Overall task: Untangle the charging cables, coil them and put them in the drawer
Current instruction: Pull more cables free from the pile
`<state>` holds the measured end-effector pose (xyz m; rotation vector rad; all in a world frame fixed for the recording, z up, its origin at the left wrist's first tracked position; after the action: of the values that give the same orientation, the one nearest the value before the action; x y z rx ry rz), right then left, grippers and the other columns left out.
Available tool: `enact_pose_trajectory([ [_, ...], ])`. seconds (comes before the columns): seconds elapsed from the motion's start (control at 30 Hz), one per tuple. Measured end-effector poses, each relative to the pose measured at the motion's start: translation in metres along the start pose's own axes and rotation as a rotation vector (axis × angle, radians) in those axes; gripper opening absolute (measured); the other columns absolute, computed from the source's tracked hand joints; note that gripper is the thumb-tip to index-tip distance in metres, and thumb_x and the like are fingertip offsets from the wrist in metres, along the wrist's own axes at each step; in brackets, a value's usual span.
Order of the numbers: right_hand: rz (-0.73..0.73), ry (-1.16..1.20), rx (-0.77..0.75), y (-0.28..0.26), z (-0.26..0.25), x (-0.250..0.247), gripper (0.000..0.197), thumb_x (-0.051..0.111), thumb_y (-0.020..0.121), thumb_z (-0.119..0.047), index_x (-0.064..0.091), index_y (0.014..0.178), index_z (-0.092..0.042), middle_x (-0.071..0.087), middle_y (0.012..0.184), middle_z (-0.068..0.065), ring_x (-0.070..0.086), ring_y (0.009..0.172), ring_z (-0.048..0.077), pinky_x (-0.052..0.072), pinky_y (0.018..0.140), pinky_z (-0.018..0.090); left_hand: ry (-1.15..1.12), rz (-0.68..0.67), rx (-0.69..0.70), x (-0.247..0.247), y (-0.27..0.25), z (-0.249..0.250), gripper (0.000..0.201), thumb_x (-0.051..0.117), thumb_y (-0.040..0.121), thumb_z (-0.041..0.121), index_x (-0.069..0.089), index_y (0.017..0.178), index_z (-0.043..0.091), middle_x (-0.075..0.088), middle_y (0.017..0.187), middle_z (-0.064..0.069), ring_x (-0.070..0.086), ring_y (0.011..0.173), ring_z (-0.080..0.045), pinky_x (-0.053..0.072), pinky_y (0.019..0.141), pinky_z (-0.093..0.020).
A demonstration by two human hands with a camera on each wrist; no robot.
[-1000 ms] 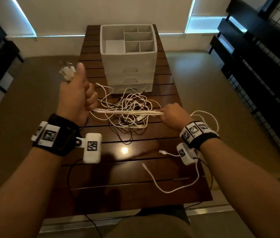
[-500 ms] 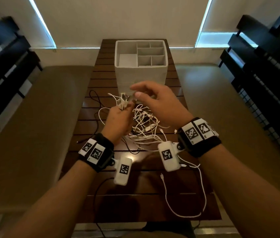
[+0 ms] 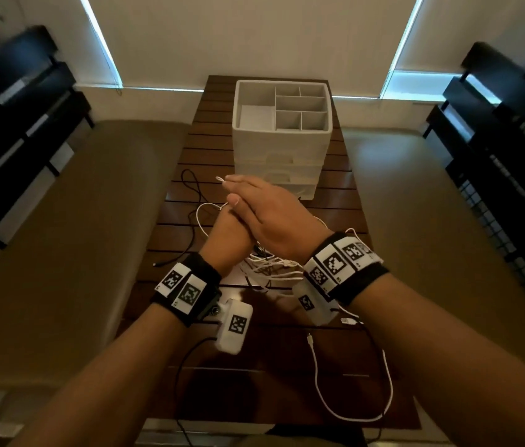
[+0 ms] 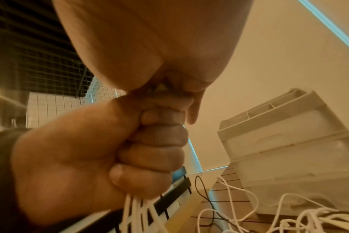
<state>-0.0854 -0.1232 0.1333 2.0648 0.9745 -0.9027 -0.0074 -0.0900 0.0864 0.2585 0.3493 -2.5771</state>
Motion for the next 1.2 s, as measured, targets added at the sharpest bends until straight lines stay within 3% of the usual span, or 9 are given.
enact_pose_trajectory([
  [0.03, -0.013, 0.026, 0.0, 0.002, 0.0, -0.003, 0.05, 0.036, 0.112, -0.037, 0.047, 0.154, -0.013, 0.047, 0.159, 0.005, 0.044, 0.145, 0.016, 0.035, 0.121, 0.035, -0.33, -0.108, -0.13, 0.011, 0.001, -0.011, 0.043, 0.036, 0.111, 0.0, 0.035, 0.153, -0.01, 0.056, 0.134, -0.008, 0.063, 0.111, -0.015, 0.048, 0.095, -0.013],
  [0.07, 0.002, 0.093, 0.01, 0.004, -0.001, -0.008, 0.052, 0.038, 0.112, -0.039, 0.042, 0.157, -0.016, 0.045, 0.161, 0.003, 0.044, 0.145, 0.015, 0.036, 0.12, 0.035, -0.28, -0.169, -0.029, 0.014, -0.004, -0.008, 0.037, 0.042, 0.11, 0.001, 0.047, 0.145, -0.01, 0.062, 0.112, -0.001, 0.062, 0.089, -0.007, 0.054, 0.077, -0.013],
  [0.17, 0.066, 0.411, 0.171, 0.003, 0.012, -0.006, 0.06, 0.041, 0.107, -0.053, 0.035, 0.159, -0.025, 0.05, 0.156, 0.002, 0.052, 0.138, 0.016, 0.045, 0.114, 0.041, -0.349, -0.073, 0.059, -0.007, -0.004, 0.002, 0.03, 0.053, 0.109, 0.028, 0.072, 0.109, 0.005, 0.069, 0.08, 0.0, 0.064, 0.067, -0.012, 0.053, 0.058, -0.03],
  [0.3, -0.131, 0.549, 0.315, -0.013, 0.022, 0.047, 0.064, 0.043, 0.095, -0.076, 0.063, 0.119, -0.02, 0.075, 0.107, 0.001, 0.073, 0.098, 0.014, 0.058, 0.093, 0.047, -0.636, -0.147, 0.095, -0.014, 0.004, 0.009, 0.049, 0.058, 0.107, 0.031, 0.044, 0.061, 0.018, 0.041, 0.049, 0.005, 0.04, 0.043, -0.01, 0.038, 0.045, -0.024],
  [0.43, -0.237, 0.09, 0.159, -0.028, 0.028, 0.06, 0.043, 0.06, 0.099, -0.056, 0.063, 0.079, -0.018, 0.062, 0.064, -0.004, 0.056, 0.057, 0.008, 0.047, 0.061, 0.034, -0.56, -0.218, 0.088, -0.025, 0.007, 0.002, 0.056, 0.051, 0.109, 0.036, 0.03, 0.059, 0.02, 0.021, 0.048, 0.003, 0.017, 0.039, -0.012, 0.016, 0.04, -0.022],
  [0.73, -0.297, -0.414, 0.445, -0.087, 0.147, 0.04, 0.035, 0.05, 0.102, -0.046, 0.077, 0.1, -0.024, 0.073, 0.09, 0.004, 0.069, 0.09, 0.029, 0.055, 0.075, 0.039, -0.404, 0.007, 0.049, -0.08, 0.016, -0.027, 0.054, 0.053, 0.109, 0.037, 0.033, 0.06, 0.023, 0.024, 0.049, 0.004, 0.019, 0.038, -0.011, 0.014, 0.041, -0.019],
  [0.93, -0.424, -0.447, 0.586, -0.11, 0.166, 0.054, 0.044, 0.047, 0.101, -0.059, 0.073, 0.1, -0.023, 0.065, 0.096, 0.007, 0.068, 0.096, 0.032, 0.053, 0.079, 0.041, -0.384, -0.031, 0.092, -0.07, 0.018, -0.032, 0.056, 0.053, 0.109, 0.034, 0.034, 0.057, 0.026, 0.023, 0.048, 0.004, 0.018, 0.037, -0.011, 0.012, 0.044, -0.019],
  [1.07, -0.582, -0.422, 0.607, -0.127, 0.169, 0.074, 0.053, 0.056, 0.095, -0.069, 0.06, 0.077, -0.018, 0.056, 0.075, -0.001, 0.06, 0.077, 0.022, 0.047, 0.07, 0.032, -0.415, -0.006, 0.104, -0.069, 0.018, -0.027, 0.057, 0.052, 0.109, 0.037, 0.032, 0.058, 0.023, 0.023, 0.048, 0.004, 0.019, 0.036, -0.012, 0.016, 0.041, -0.017],
  [1.2, -0.478, -0.375, 0.685, -0.132, 0.191, 0.055, 0.049, 0.059, 0.094, -0.063, 0.076, 0.095, -0.018, 0.072, 0.089, 0.006, 0.063, 0.077, 0.022, 0.05, 0.068, 0.032, -0.414, 0.084, 0.113, -0.102, 0.022, -0.017, 0.054, 0.053, 0.108, 0.042, 0.033, 0.06, 0.024, 0.025, 0.05, 0.006, 0.021, 0.038, -0.012, 0.015, 0.04, -0.022],
])
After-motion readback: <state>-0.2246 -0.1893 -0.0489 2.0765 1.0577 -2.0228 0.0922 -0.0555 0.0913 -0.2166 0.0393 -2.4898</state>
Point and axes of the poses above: each hand's wrist, its own y-axis towards the middle knuckle, its own x-axis out of the palm, z = x × y, the point moved 8 cm from there along y, towards the middle knuckle
